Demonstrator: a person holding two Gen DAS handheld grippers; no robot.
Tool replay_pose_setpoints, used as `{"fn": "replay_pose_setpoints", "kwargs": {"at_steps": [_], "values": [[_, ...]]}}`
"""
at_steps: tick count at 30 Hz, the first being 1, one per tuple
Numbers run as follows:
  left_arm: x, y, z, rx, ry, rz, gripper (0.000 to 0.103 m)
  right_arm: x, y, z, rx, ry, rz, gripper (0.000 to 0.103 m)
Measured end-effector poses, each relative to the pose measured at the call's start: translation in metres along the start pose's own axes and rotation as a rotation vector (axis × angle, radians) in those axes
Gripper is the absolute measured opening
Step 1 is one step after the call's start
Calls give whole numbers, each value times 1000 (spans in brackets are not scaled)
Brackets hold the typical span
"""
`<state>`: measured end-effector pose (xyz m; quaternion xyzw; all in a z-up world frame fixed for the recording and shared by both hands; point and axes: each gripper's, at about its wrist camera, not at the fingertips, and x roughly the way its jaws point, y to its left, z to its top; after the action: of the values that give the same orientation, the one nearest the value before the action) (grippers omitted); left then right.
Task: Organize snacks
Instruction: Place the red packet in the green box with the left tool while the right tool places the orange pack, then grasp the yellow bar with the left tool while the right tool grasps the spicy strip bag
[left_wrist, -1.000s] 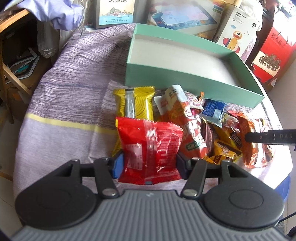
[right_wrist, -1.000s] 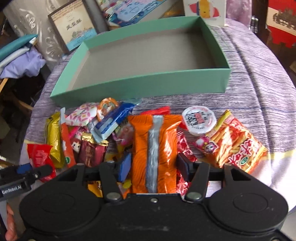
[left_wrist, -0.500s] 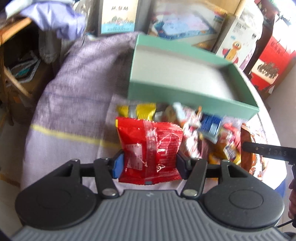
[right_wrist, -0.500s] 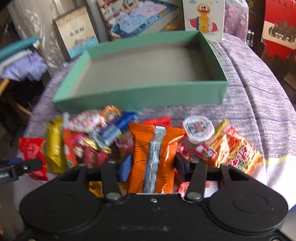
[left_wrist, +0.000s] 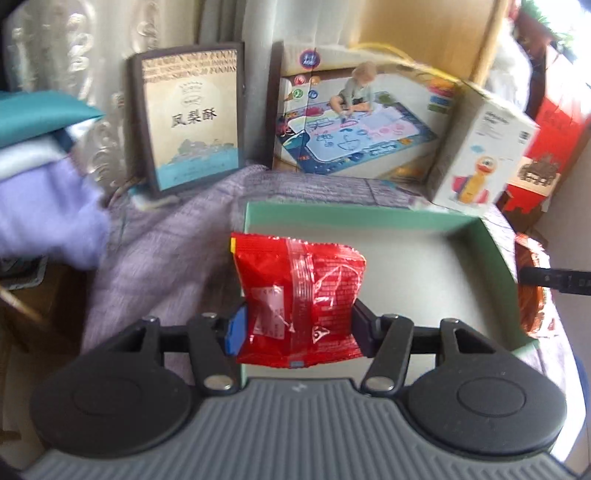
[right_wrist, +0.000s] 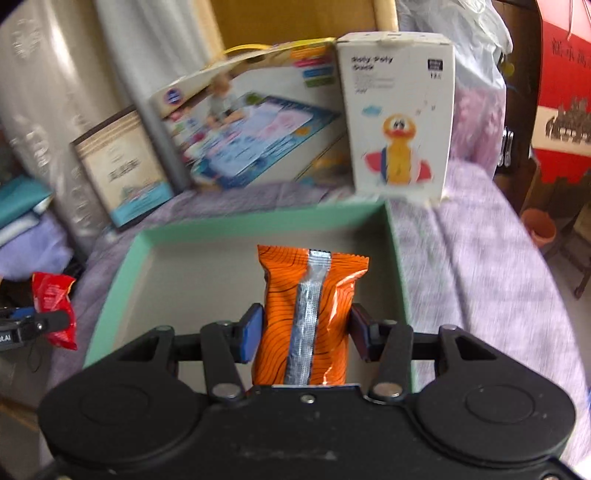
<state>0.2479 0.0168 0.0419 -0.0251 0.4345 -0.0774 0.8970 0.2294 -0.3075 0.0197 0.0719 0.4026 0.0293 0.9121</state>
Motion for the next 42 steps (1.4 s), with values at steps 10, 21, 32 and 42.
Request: {"fn": "replay_pose_setpoints", "kwargs": {"at_steps": [10,21,32,42], "values": [[120,-3,43,1,119,59,56,99,-22,47,-29,81,-80,49],[116,-12,39,22,70,95,101,97,-13,42,-8,52,-32,97],[56,-5,0,-12,66,90,103,29,11,3,-14,12,3,103],[-1,15,-81,-24,99,96,103,-26,37,-64,-55,31,76,103]]}}
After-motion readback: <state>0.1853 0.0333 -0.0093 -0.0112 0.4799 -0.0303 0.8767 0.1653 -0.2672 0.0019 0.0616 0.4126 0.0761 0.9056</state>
